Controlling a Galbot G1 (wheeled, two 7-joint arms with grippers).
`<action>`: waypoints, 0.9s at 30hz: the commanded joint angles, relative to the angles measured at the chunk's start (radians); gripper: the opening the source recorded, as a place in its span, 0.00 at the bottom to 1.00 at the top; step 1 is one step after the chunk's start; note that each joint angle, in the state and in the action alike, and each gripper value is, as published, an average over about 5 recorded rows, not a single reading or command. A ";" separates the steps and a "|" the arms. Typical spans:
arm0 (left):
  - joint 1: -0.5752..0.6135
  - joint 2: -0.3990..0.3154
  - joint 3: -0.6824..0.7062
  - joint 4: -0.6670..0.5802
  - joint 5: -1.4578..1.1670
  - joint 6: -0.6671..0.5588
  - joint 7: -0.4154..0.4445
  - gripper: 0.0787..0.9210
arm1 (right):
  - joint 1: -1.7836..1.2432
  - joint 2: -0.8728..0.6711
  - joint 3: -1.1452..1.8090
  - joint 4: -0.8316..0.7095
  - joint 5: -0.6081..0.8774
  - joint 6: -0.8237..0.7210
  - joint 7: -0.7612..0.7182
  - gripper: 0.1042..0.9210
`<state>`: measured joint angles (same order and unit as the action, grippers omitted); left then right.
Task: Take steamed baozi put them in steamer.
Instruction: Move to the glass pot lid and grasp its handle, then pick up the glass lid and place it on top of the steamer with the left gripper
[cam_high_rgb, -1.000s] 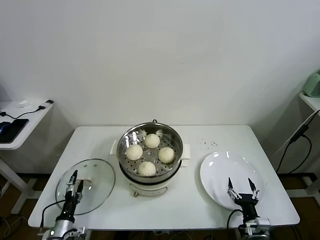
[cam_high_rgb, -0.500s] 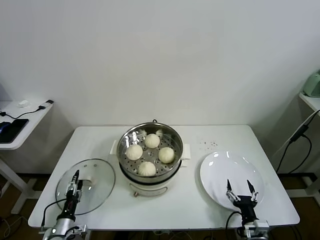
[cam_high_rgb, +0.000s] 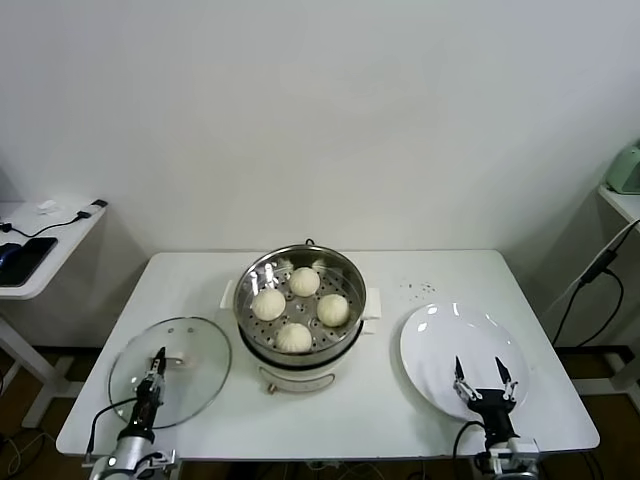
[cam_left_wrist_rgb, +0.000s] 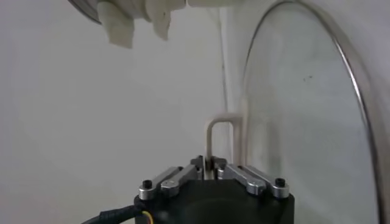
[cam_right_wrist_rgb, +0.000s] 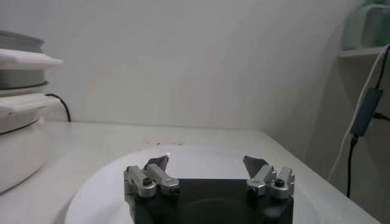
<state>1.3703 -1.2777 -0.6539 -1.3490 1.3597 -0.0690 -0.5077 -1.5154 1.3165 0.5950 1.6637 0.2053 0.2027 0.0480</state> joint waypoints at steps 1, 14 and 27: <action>0.017 -0.001 -0.028 -0.075 -0.042 0.004 0.018 0.09 | -0.004 0.003 -0.001 0.003 -0.005 0.002 0.000 0.88; 0.207 0.222 -0.127 -0.547 -0.479 0.130 0.350 0.06 | -0.005 0.001 0.001 0.016 -0.024 -0.007 0.002 0.88; 0.150 0.194 0.034 -0.876 -0.393 0.385 0.574 0.06 | -0.003 0.011 -0.003 0.006 -0.030 0.007 -0.004 0.88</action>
<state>1.5350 -1.0947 -0.7505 -1.9389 0.9467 0.1455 -0.1263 -1.5182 1.3266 0.5934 1.6706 0.1786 0.2042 0.0480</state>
